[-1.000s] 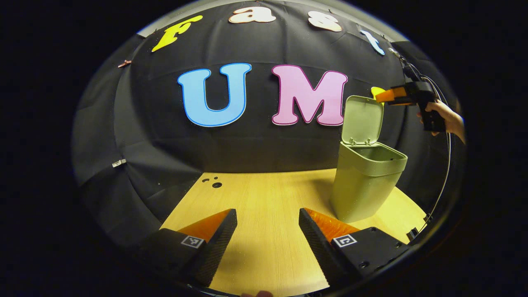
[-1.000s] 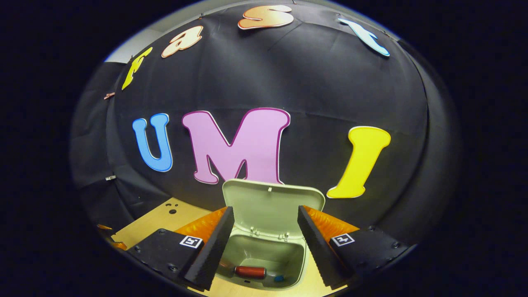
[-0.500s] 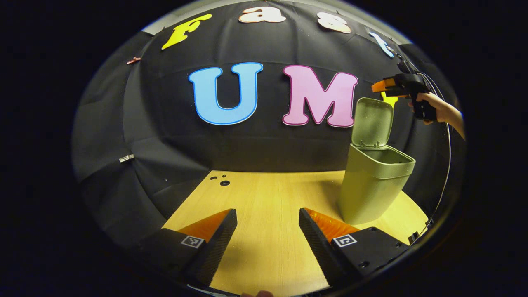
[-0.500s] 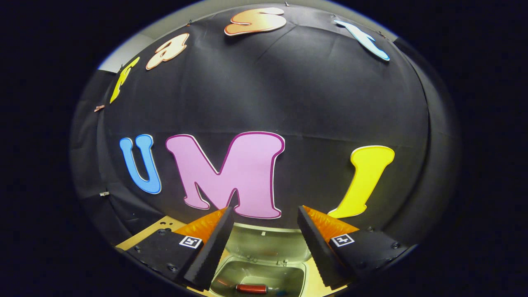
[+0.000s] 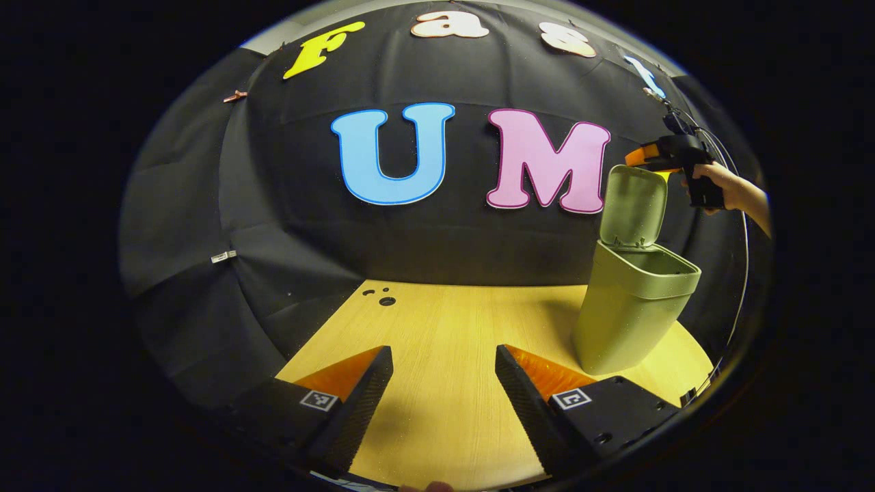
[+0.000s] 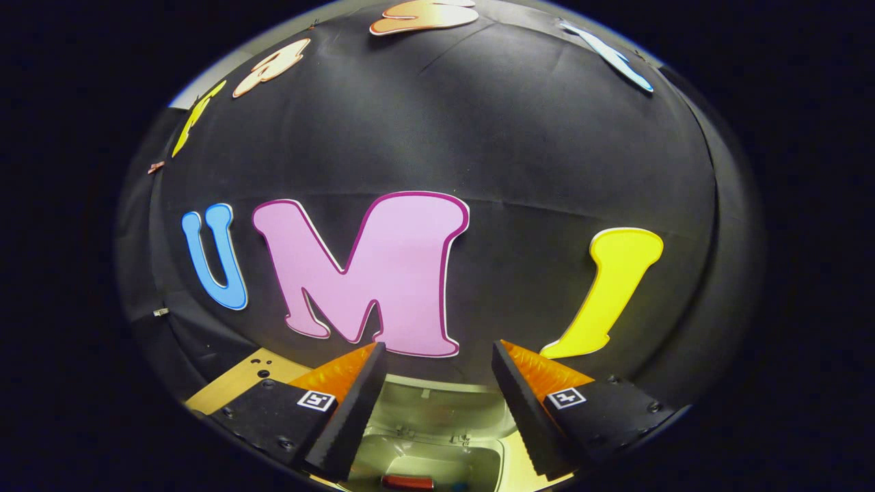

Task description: Press the lid of the desktop garbage bin to open it, pick up the crumpled paper on the desktop and throw it into the bin, then pick up the pop can on the desktop and drop it into the bin, and finally close the garbage bin lid.

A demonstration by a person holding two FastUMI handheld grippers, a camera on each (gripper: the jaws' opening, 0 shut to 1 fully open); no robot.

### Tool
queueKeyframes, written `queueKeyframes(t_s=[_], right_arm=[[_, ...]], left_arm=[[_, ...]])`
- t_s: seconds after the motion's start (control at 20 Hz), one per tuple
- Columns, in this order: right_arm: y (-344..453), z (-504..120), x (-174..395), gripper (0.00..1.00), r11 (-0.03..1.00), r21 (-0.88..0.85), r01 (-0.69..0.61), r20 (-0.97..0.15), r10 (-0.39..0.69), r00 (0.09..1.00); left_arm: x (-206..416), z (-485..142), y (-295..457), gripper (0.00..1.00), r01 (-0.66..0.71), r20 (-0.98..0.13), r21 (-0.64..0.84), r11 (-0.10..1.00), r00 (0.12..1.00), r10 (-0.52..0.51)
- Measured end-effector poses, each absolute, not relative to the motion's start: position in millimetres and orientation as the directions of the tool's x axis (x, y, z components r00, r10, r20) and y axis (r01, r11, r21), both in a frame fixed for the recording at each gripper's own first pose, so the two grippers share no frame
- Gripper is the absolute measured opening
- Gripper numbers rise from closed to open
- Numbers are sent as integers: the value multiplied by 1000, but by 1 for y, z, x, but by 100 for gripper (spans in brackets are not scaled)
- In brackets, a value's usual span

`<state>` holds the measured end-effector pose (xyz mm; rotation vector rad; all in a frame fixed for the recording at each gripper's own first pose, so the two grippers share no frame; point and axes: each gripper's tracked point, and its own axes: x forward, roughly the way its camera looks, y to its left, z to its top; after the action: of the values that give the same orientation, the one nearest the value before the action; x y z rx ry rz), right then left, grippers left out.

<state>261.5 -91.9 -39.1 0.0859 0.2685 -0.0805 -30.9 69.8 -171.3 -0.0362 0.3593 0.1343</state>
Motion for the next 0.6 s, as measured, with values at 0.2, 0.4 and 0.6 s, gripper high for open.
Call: queueKeyframes(t_s=[0.2,0.4,0.6], right_arm=[[-85,-42,242,96,994,81,76,-279,-51,959],[-78,-47,216,96,995,69,71,-282,-49,958],[-68,-62,190,96,997,41,61,-316,-45,948]], left_arm=[[-31,-173,66,98,-113,-360,-10,994,928,102],[-30,-175,62,98,-77,-363,-6,997,929,69],[-28,-176,55,98,-43,-366,-6,999,930,38]])
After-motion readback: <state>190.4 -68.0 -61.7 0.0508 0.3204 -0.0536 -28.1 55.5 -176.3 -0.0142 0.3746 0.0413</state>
